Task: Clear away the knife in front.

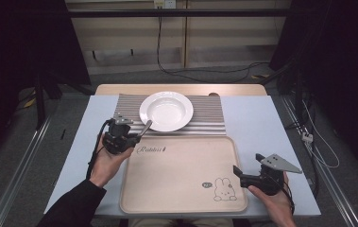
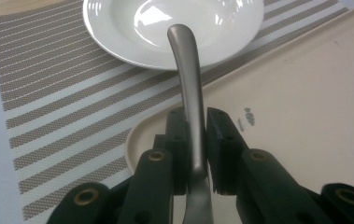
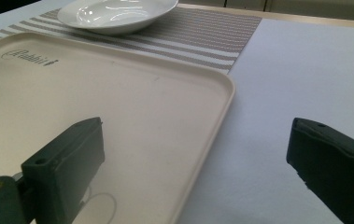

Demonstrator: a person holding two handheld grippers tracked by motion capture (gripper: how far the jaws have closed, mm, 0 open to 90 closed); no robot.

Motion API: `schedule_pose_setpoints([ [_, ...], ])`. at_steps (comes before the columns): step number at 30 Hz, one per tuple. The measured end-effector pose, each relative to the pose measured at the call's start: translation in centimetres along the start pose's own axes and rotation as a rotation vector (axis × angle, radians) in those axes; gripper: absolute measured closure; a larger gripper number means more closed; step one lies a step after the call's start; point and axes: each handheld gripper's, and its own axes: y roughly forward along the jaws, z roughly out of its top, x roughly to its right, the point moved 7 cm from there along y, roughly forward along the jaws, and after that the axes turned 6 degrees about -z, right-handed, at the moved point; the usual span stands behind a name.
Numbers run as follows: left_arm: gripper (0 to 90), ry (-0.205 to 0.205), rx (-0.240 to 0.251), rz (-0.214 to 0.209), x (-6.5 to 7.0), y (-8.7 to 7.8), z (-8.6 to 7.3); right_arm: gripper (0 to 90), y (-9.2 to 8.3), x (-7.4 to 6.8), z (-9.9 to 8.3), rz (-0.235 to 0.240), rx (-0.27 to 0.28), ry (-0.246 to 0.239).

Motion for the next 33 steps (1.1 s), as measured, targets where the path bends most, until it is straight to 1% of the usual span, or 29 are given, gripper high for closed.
schedule_pose_setpoints([
  [3, 79.8, 0.010, -0.010, -0.001, 0.6, 0.1, -0.5, 4.3, 0.0, 0.0, 0.1, -0.004, 0.001, -0.001],
  [4, 79.8, 0.006, -0.008, -0.008, 0.9, 0.2, -0.6, 4.3, 0.0, 0.0, 0.1, -0.005, 0.001, -0.003],
  [6, 79.9, 0.015, -0.021, -0.021, 1.2, 0.4, -1.0, 4.3, 0.0, -0.1, 0.1, -0.001, 0.000, -0.005],
  [7, 79.8, 0.010, -0.017, -0.028, 1.5, 0.5, -1.1, 4.3, -0.1, -0.2, 0.1, 0.000, 0.001, -0.006],
  [9, 79.8, 0.013, -0.025, -0.029, 1.9, 0.7, -1.4, 4.3, -0.1, -0.2, 0.1, 0.001, 0.001, -0.006],
  [10, 79.8, 0.026, -0.034, -0.027, 2.0, 0.8, -1.5, 4.3, -0.1, -0.2, 0.1, 0.000, 0.001, -0.005],
  [12, 79.8, 0.026, -0.036, -0.033, 2.4, 0.9, -1.6, 4.3, -0.1, -0.2, 0.1, 0.001, 0.001, -0.006],
  [13, 79.8, 0.024, -0.032, -0.025, 2.5, 1.0, -1.6, 4.3, -0.1, -0.2, 0.1, 0.000, 0.002, -0.007],
  [14, 79.8, 0.027, -0.034, -0.037, 2.7, 1.0, -1.6, 4.3, -0.1, -0.2, 0.1, 0.001, 0.002, -0.007],
  [15, 79.8, 0.028, -0.038, -0.036, 2.8, 1.1, -1.7, 4.3, -0.1, -0.2, 0.1, 0.001, 0.002, -0.007],
  [16, 79.8, 0.025, -0.035, -0.024, 3.0, 1.3, -1.8, 4.3, -0.1, -0.2, 0.1, 0.002, 0.002, -0.006],
  [18, 79.8, 0.020, -0.052, -0.050, 3.3, 1.8, -2.2, 4.3, -0.1, -0.2, 0.1, 0.001, 0.002, -0.008],
  [19, 79.8, 0.012, -0.055, -0.043, 3.5, 2.1, -2.4, 4.3, -0.1, -0.2, 0.1, 0.001, 0.002, -0.009],
  [20, 79.8, 0.023, -0.069, -0.038, 3.5, 2.4, -2.7, 4.3, -0.1, -0.3, 0.1, 0.001, 0.004, -0.009],
  [21, 79.8, 0.013, -0.071, -0.054, 3.7, 2.7, -2.9, 4.3, -0.1, -0.2, 0.1, 0.001, 0.004, -0.010],
  [22, 79.8, 0.016, -0.075, -0.066, 3.8, 2.9, -3.0, 4.3, -0.1, -0.3, 0.1, 0.001, 0.005, -0.008],
  [23, 79.8, 0.022, -0.079, -0.060, 3.8, 3.0, -3.1, 4.3, -0.1, -0.3, 0.1, 0.002, 0.005, -0.010],
  [24, 79.8, 0.028, -0.078, -0.040, 3.9, 3.2, -3.1, 4.3, -0.1, -0.3, 0.1, 0.003, 0.004, -0.010],
  [25, 79.8, 0.027, -0.080, -0.044, 3.9, 3.3, -3.2, 4.3, -0.1, -0.3, 0.1, 0.004, 0.004, -0.010],
  [26, 79.8, 0.011, -0.084, -0.058, 3.9, 3.5, -3.3, 4.3, -0.1, -0.3, 0.1, 0.005, 0.005, -0.010],
  [28, 79.8, -0.003, -0.087, -0.073, 4.0, 3.8, -3.4, 4.3, -0.1, -0.4, 0.1, 0.007, 0.004, -0.009],
  [29, 79.8, 0.008, -0.095, -0.061, 4.0, 3.8, -3.5, 4.3, -0.2, -0.4, 0.1, 0.006, 0.006, -0.012],
  [31, 79.8, -0.001, -0.098, -0.069, 4.1, 4.2, -3.6, 4.3, -0.2, -0.4, 0.1, 0.007, 0.005, -0.011],
  [32, 79.8, -0.001, -0.107, -0.075, 4.3, 4.4, -3.8, 4.1, -0.2, -0.4, 0.1, 0.007, 0.004, -0.011],
  [33, 79.7, 0.002, -0.111, -0.070, 4.3, 4.6, -3.9, 4.1, -0.1, -0.4, 0.1, 0.009, 0.004, -0.013],
])
